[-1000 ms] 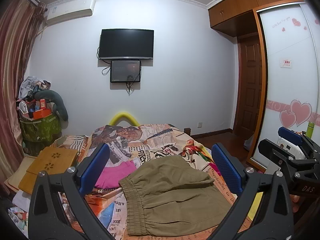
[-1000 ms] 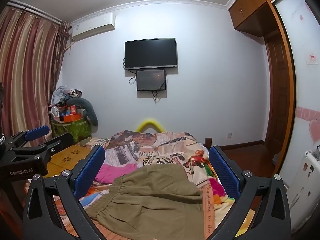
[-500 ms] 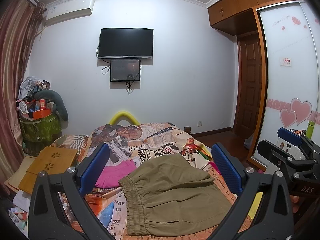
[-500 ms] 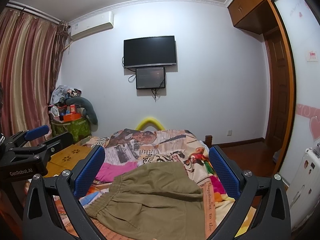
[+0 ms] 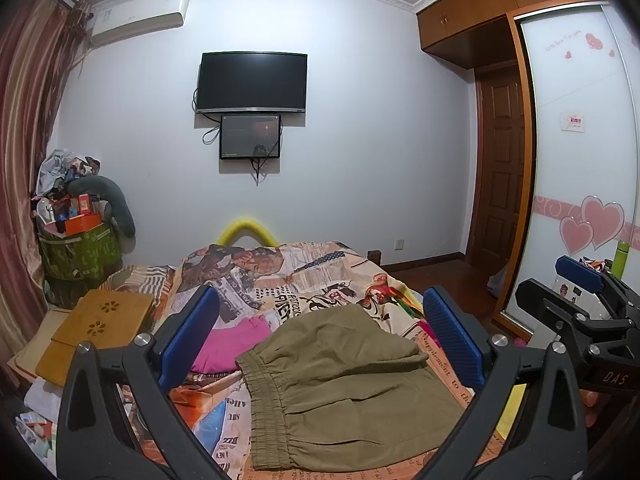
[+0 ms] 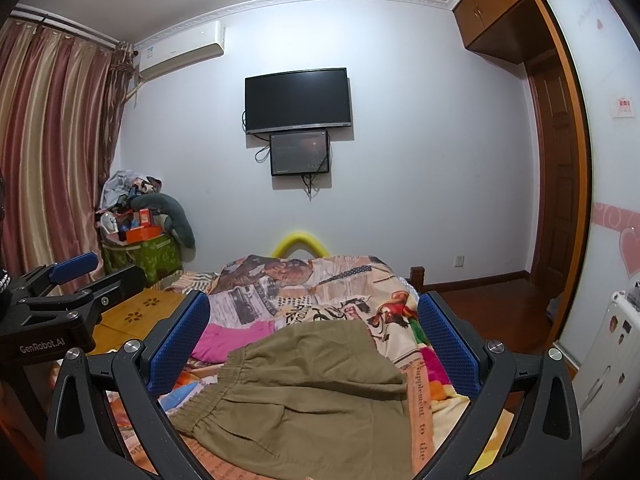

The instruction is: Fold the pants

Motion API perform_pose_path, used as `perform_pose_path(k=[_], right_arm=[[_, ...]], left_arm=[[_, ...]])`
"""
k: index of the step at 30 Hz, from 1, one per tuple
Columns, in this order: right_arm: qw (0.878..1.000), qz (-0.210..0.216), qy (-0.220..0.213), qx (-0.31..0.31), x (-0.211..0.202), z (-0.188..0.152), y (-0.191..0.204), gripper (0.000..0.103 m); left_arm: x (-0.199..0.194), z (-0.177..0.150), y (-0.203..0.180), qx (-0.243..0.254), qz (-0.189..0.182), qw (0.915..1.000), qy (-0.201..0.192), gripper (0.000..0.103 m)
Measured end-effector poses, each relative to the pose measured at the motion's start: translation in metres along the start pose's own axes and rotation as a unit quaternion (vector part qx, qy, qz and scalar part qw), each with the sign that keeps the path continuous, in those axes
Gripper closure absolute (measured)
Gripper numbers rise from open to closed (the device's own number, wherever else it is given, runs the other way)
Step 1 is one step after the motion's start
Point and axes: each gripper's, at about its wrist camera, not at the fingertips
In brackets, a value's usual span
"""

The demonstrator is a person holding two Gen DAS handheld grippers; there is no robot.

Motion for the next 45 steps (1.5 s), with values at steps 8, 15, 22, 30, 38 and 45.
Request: perform_pose_path(k=[8, 15, 22, 30, 38, 45], right_arm=[[1.0, 0.0, 0.0, 0.001, 0.0, 0.0, 0.0, 0.0], [1.0, 0.0, 0.001, 0.001, 0.0, 0.001, 0.001, 0.0], [1.0, 0.0, 0.001, 0.002, 0.0, 0.001, -0.001, 0.0], [1.0, 0.0, 0.002, 0.003, 0.0, 0.001, -0.001, 0.0], [1.0, -0.006, 0.008, 0.009, 0.007, -0.004, -0.007, 0.0], [0.999, -0.04, 0.032, 0.004, 0.032, -0.014, -0.026, 0.0]], left_arm=[[0.0, 0.0, 0.0, 0.0, 0.0, 1.0, 0.0, 0.0], [0.0, 0.0, -0.001, 0.0, 0.0, 1.0, 0.0, 0.0], [0.001, 0.0, -0.001, 0.0, -0.001, 1.0, 0.001, 0.0], [0.001, 0.0, -0.001, 0.001, -0.002, 1.0, 0.003, 0.0], [0.011, -0.004, -0.002, 0.007, 0.002, 0.9999, 0.012, 0.0], [0.056, -0.007, 0.008, 0.007, 0.011, 0.998, 0.062, 0.0]])
Point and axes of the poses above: each gripper's, at about its wrist camera, not at the fingertips, and x roughly the way its jaws point, y to its left, z to its top, and after that the axes turned 3 degrees about y, right-handed
